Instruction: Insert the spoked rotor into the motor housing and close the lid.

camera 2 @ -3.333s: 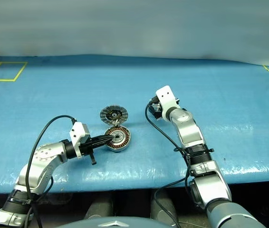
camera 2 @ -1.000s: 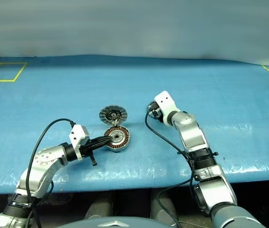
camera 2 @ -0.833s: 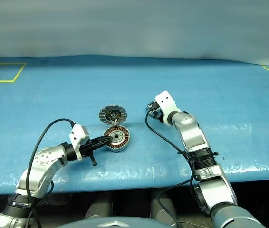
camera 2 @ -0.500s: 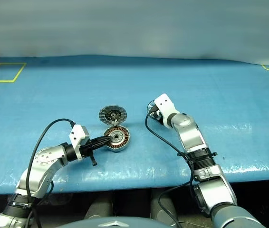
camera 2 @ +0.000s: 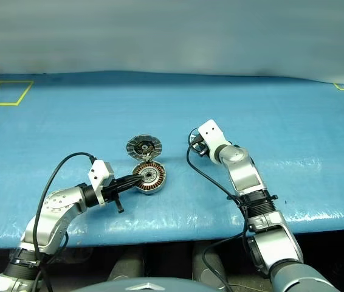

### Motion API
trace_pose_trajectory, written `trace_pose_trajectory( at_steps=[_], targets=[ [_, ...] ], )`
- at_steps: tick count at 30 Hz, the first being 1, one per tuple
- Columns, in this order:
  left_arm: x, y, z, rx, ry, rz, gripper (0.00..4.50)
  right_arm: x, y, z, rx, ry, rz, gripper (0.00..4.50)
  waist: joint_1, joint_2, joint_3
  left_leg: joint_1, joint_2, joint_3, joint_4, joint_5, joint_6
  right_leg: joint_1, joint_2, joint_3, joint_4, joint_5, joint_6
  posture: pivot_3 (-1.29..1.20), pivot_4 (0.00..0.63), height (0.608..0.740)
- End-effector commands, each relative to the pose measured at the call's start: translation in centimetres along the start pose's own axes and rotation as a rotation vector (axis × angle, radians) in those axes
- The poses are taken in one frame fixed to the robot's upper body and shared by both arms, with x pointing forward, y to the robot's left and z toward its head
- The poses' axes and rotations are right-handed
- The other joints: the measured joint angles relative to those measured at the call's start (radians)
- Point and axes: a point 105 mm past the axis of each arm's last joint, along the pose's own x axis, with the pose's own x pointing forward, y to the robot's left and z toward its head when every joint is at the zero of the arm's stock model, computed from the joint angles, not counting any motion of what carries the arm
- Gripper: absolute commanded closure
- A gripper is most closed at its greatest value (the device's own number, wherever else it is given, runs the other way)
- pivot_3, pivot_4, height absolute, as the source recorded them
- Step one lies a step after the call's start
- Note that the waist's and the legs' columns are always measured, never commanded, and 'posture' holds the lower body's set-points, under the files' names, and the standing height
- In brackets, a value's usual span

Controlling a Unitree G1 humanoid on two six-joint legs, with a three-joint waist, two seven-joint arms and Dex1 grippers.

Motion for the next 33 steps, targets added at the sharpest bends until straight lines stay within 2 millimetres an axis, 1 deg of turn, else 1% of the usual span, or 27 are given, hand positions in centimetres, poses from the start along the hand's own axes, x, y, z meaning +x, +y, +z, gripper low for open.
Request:
trace_pose_trajectory(
  at_steps=[1,5,9,16,20,23,25,27,33],
  targets=[
    [-0.5,0.5,0.5,0.032,-0.008,0.023,4.5,-0.2,0.2,-0.5,0.027,0.002,0.004,3.34,0.0,0.0,0.0,0.0,0.0,0.0,0.0,0.0,0.0,0.0,0.0,0.0,0.0,0.0,0.0,0.0,0.15,0.74],
    [-0.8,0.6,0.7,0.026,-0.022,0.029,4.5,-1.1,0.1,1.1,0.066,-0.105,-0.007,3.34,0.001,0.0,0.0,0.0,0.0,0.0,-0.001,0.0,0.0,0.0,0.0,0.0,0.0,0.0,0.0,0.0,0.15,0.74],
    [-1.3,0.5,0.9,0.007,-0.044,0.024,4.5,-3.3,1.1,2.9,0.141,-0.253,0.05,3.34,0.0,0.001,0.001,-0.001,0.0,0.0,-0.002,0.0,0.0,-0.001,0.0,0.0,0.0,0.0,0.0,0.0,0.15,0.74],
    [-2.3,0.4,1.1,-0.024,-0.076,0.011,4.5,-6.7,3.5,3.3,0.246,-0.336,0.23,3.34,0.003,0.001,0.001,-0.001,0.0,0.0,-0.001,0.0,0.0,-0.001,0.0,0.0,0.0,0.0,0.0,0.0,0.15,0.74],
    [-2.5,0.3,1.4,-0.036,-0.096,0.002,4.5,-7.9,5.3,3.0,0.236,-0.324,0.328,3.34,0.004,0.001,0.001,-0.001,0.0,0.0,0.0,0.0,0.0,-0.001,0.0,0.0,0.0,0.0,0.0,0.0,0.15,0.74],
    [-2.5,0.5,1.8,-0.005,-0.15,0.032,4.5,-8.9,7.0,3.1,0.219,-0.336,0.43,3.34,0.004,0.001,0.001,-0.001,0.001,0.0,0.0,0.0,0.0,-0.002,0.0,0.0,0.0,0.0,0.0,0.0,0.15,0.74],
    [-2.5,0.4,1.9,-0.018,-0.18,0.022,4.5,-9.4,8.0,3.2,0.201,-0.343,0.492,3.34,0.004,0.001,0.001,-0.001,0.001,0.0,-0.001,0.0,0.0,-0.002,0.0,0.0,-0.001,0.0,0.0,0.0,0.15,0.74],
    [-2.4,0.4,1.4,-0.044,-0.178,0.012,4.5,-9.6,8.9,3.5,0.184,-0.355,0.543,3.34,0.004,0.001,0.001,-0.002,0.001,0.0,-0.001,0.0,0.0,-0.002,0.0,0.0,-0.001,0.0,0.0,0.0,0.15,0.74],
    [-2.3,0.4,0.4,-0.057,-0.132,-0.021,4.5,-9.0,10.0,4.2,0.175,-0.359,0.588,3.34,0.005,0.0,0.002,-0.002,0.001,0.0,0.0,0.0,0.0,-0.002,0.0,0.0,-0.001,-0.001,0.0,0.0,0.15,0.74]
  ],
)
